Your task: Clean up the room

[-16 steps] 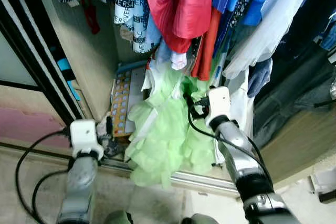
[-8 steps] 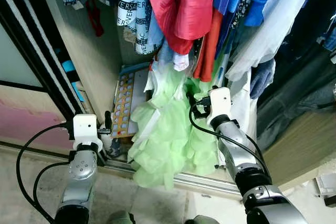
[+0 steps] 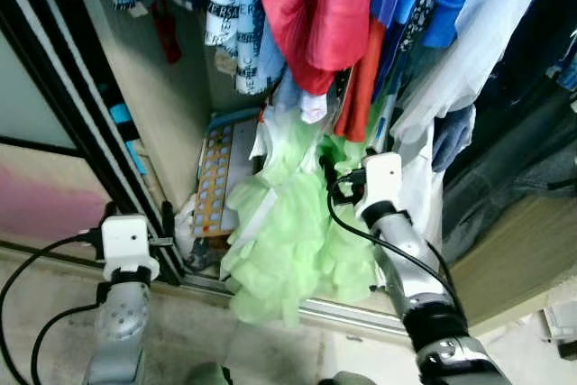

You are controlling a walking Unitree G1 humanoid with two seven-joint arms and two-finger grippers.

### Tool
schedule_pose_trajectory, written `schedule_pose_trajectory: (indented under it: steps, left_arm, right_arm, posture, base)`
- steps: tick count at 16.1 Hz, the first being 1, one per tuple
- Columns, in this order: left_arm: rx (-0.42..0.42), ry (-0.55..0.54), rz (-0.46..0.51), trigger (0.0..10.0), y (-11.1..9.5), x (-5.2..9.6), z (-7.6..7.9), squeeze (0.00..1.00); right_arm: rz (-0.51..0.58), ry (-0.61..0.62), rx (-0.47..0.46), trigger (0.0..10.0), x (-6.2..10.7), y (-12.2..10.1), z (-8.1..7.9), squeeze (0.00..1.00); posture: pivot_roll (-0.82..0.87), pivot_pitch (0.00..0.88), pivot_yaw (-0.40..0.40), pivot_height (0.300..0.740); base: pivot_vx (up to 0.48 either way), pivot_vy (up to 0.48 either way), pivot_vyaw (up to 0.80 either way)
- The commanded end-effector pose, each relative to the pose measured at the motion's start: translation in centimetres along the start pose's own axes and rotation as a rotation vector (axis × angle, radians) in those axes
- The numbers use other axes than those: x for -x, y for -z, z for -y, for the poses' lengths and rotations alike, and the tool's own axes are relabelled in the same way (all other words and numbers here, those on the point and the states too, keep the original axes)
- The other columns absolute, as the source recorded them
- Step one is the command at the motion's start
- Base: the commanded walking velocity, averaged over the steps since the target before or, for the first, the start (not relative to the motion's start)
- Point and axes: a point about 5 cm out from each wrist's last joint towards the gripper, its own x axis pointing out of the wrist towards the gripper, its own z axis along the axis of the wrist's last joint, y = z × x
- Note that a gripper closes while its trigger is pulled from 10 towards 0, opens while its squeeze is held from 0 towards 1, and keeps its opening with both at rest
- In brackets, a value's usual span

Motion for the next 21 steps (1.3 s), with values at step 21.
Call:
schedule_pose_trajectory:
  steps: [21]
  left_arm:
    - [0.039, -0.003, 0.013, 10.0, -3.3, 0.9, 0.4, 0.00]
  right_arm:
    - [-0.033, -0.046, -0.002, 10.0, 0.3, -1.6, 0.2, 0.00]
  posture:
    - [-0.03, 0.105, -0.058, 0.740]
  base:
    - [0.000, 0.000, 0.78]
